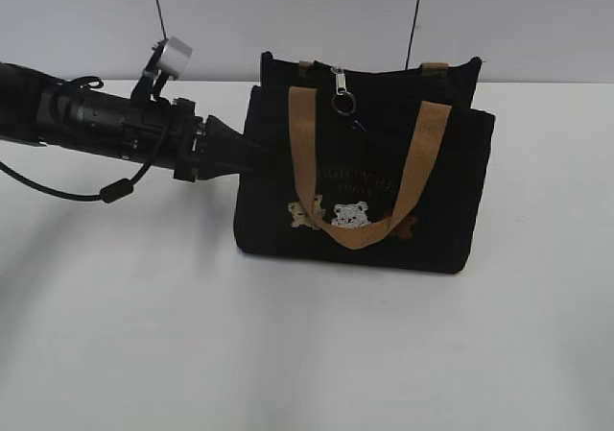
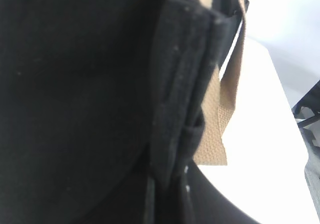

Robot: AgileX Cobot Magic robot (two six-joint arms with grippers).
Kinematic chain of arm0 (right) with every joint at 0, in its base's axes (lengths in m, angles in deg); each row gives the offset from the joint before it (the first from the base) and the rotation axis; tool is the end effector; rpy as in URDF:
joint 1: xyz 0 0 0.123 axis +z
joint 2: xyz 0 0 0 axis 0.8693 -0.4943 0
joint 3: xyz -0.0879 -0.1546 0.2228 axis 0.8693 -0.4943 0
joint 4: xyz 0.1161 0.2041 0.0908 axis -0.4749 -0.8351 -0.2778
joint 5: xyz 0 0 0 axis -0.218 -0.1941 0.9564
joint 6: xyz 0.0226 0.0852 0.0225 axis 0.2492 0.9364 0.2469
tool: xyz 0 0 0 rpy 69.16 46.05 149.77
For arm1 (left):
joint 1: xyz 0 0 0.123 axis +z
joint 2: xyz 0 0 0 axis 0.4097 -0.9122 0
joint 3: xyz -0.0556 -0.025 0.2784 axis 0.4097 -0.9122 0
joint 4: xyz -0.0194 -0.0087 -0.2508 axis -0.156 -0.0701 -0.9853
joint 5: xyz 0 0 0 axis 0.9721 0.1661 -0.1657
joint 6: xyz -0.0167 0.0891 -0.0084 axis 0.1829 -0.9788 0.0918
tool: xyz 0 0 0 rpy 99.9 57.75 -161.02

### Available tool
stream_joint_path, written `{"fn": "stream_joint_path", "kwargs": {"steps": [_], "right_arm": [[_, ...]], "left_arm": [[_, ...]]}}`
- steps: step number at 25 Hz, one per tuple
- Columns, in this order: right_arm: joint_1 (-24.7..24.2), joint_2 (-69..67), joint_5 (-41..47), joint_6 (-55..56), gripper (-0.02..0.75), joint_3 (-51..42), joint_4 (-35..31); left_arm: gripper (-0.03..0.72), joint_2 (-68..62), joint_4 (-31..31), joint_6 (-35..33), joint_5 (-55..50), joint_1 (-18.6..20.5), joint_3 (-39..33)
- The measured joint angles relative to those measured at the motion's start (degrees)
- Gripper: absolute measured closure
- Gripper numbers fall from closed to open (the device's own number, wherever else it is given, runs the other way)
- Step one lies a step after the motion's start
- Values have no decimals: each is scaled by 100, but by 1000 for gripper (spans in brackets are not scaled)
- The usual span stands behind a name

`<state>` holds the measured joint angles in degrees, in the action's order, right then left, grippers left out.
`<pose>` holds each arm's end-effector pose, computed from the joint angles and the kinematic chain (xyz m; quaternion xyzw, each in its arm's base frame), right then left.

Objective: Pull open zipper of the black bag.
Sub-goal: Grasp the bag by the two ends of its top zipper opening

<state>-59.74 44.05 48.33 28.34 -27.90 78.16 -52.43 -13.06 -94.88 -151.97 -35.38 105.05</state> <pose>-0.0044 0.0091 0.2664 -0.0856 0.8620 0.0140 0.4994 0.3713 -0.1575 0.1423 0.4515 0.6772 -0.4492 0.3684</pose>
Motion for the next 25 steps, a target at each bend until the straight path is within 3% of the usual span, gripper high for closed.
{"fn": "stream_joint_path", "kwargs": {"steps": [4, 8, 15, 25], "right_arm": [[0, -153, -27, -195, 146, 7, -390], [0, -1181, -433, -976, 146, 103, -1176], [0, -3208, -1714, -3588, 146, 135, -3679], [0, -6236, -2019, -8369, 146, 186, -7454]], "left_arm": [[659, 0, -22, 0, 0, 0, 0], [659, 0, -24, 0, 5, 0, 0], [660, 0, -29, 0, 5, 0, 0], [660, 0, -29, 0, 5, 0, 0]]}}
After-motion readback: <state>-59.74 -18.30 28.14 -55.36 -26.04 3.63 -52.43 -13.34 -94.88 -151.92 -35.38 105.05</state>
